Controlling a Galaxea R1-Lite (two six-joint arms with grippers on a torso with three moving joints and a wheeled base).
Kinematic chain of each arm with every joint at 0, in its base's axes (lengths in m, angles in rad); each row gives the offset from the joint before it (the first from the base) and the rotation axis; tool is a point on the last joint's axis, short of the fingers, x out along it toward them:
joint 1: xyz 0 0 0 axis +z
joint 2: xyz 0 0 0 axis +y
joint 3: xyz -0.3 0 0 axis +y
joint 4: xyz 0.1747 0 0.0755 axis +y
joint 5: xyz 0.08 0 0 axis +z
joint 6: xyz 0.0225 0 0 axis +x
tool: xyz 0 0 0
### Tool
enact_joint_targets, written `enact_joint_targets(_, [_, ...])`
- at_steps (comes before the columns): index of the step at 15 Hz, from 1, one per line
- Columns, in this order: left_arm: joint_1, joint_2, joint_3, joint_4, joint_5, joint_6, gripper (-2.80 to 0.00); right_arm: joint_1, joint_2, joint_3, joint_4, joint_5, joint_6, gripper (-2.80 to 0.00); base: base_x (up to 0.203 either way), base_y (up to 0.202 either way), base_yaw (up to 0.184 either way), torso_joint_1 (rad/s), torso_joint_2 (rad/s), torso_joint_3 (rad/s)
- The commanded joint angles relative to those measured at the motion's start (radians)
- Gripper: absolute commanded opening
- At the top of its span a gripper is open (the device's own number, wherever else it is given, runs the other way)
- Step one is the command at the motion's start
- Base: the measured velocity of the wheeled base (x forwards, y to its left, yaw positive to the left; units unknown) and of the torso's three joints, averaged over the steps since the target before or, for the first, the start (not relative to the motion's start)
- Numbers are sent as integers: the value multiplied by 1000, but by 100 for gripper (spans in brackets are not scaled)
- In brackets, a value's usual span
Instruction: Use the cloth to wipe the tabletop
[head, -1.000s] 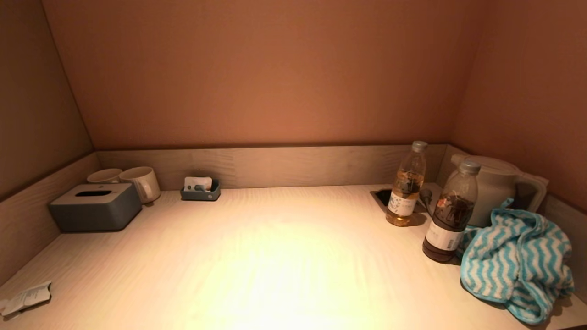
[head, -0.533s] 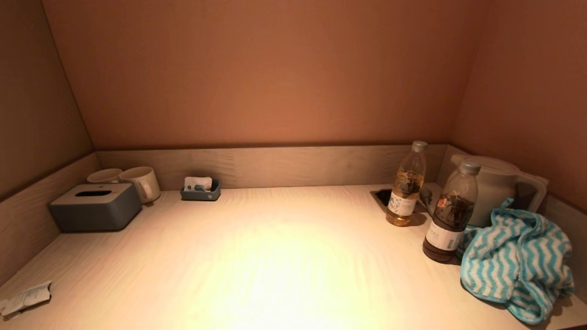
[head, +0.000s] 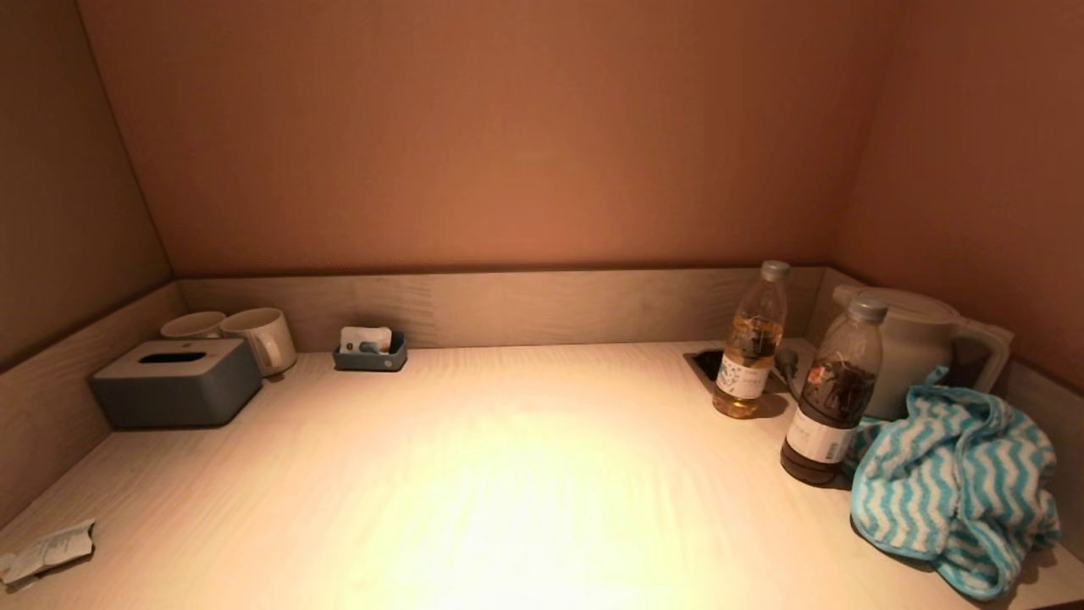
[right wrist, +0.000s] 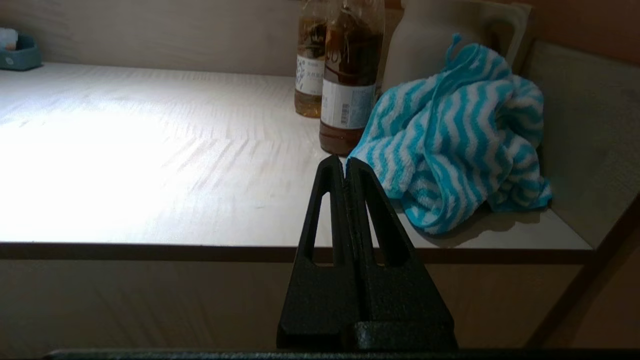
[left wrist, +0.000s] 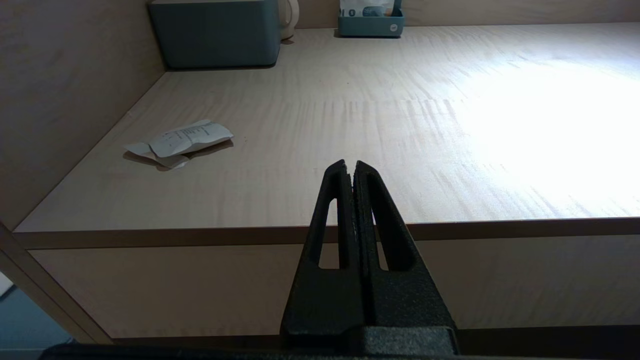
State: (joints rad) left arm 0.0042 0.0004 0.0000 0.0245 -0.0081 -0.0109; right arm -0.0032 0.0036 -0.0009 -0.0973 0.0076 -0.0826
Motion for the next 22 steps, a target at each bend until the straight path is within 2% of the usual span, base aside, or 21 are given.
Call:
enact_joint_targets(1, [0,0,0,0,0,0,-280,0,-1,1,94,6,4,-280,0,0,0,0,0,0])
enact_joint_targets(6, [0,0,0,0,0,0,-280,0,-2,1,103,0,32,-280,0,0,0,0,0,0])
enact_joint_targets(22, [0,0,0,0,0,0,-280,0,-2,1,103,-1,32,-280,0,0,0,0,0,0])
